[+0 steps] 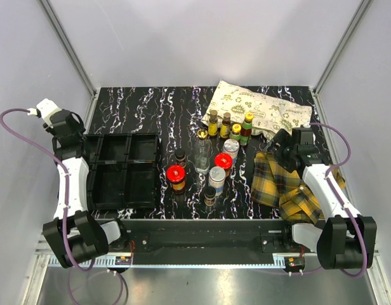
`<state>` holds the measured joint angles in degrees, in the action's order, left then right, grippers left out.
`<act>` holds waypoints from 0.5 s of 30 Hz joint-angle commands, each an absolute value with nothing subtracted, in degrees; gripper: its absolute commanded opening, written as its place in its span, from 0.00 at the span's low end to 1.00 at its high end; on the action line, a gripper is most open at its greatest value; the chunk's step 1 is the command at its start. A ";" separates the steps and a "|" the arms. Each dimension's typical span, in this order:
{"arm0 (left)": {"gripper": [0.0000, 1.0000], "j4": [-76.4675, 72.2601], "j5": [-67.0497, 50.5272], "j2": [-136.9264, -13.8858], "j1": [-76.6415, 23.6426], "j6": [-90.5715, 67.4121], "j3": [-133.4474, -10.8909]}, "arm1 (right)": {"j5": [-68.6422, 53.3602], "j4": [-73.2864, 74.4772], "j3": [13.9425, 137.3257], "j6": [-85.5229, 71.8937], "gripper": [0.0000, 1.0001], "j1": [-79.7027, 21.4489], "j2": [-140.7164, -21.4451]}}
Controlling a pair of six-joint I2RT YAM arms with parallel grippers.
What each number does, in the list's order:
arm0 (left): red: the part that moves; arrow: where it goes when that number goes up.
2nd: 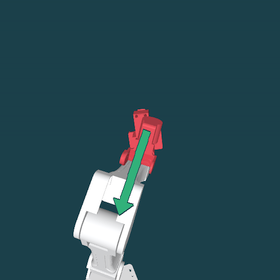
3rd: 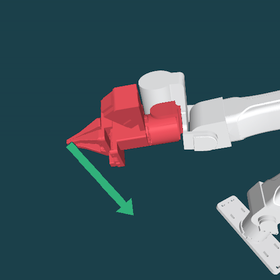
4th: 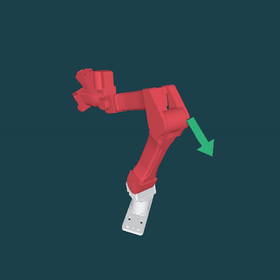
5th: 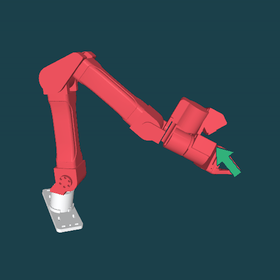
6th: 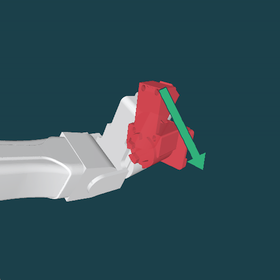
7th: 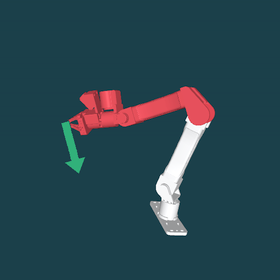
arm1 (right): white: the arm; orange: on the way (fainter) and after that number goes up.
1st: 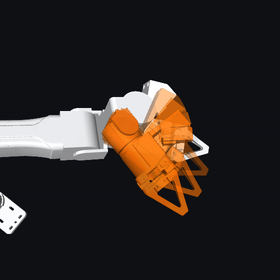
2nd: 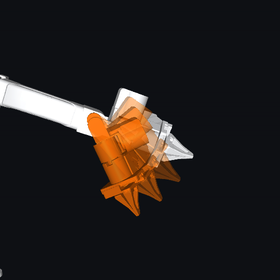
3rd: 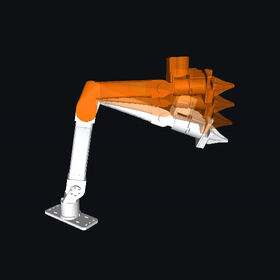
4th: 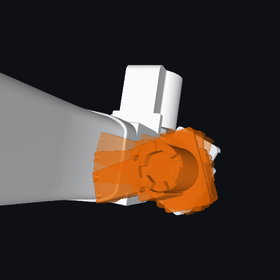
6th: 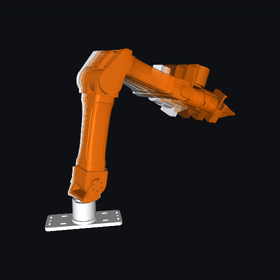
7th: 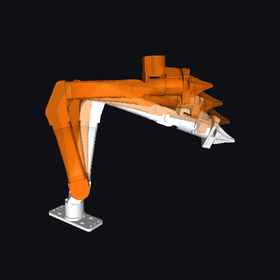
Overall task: Organize the condiment bottles
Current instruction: Place the bottle in the storage box.
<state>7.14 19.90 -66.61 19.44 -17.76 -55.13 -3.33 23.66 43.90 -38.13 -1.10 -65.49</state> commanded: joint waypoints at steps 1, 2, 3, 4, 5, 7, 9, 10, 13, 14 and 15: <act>0.41 6.32 18.02 -68.64 18.90 -18.81 -57.30 | -4.40 21.97 44.12 -39.11 1.00 -0.88 -63.72; 0.50 6.59 18.02 -69.34 18.90 -18.90 -57.65 | -4.39 22.06 44.03 -39.11 1.00 -0.97 -63.55; 0.55 6.94 18.02 -69.69 18.90 -18.81 -58.00 | -4.39 22.06 44.03 -39.02 1.00 -0.97 -63.54; 0.59 7.29 18.02 -69.96 18.90 -18.81 -58.70 | -4.39 21.97 44.03 -39.20 1.00 -0.88 -63.63; 0.67 7.56 18.02 -70.31 18.98 -18.81 -59.06 | -4.39 21.97 44.03 -39.11 1.00 -0.88 -63.46; 0.74 7.65 18.37 -70.58 18.90 -18.63 -59.85 | -4.39 22.06 44.03 -39.11 1.00 -0.97 -63.46; 0.80 7.73 18.37 -70.93 18.72 -18.28 -60.38 | -4.22 21.97 44.12 -39.11 1.00 -0.88 -63.37; 0.81 7.73 18.37 -71.01 18.63 -17.67 -60.90 | -4.31 21.97 44.38 -39.02 1.00 -0.97 -63.37; 0.87 8.17 18.37 -71.72 18.54 -16.79 -61.78 | -4.31 22.06 44.56 -39.11 1.00 -0.97 -63.46; 0.89 8.17 18.46 -71.72 18.46 -16.61 -61.96 | -4.48 22.06 44.65 -39.20 1.00 -0.97 -63.63; 0.91 8.61 18.54 -71.63 18.37 -16.52 -62.05 | -4.48 22.06 44.65 -39.29 1.00 -0.88 -63.63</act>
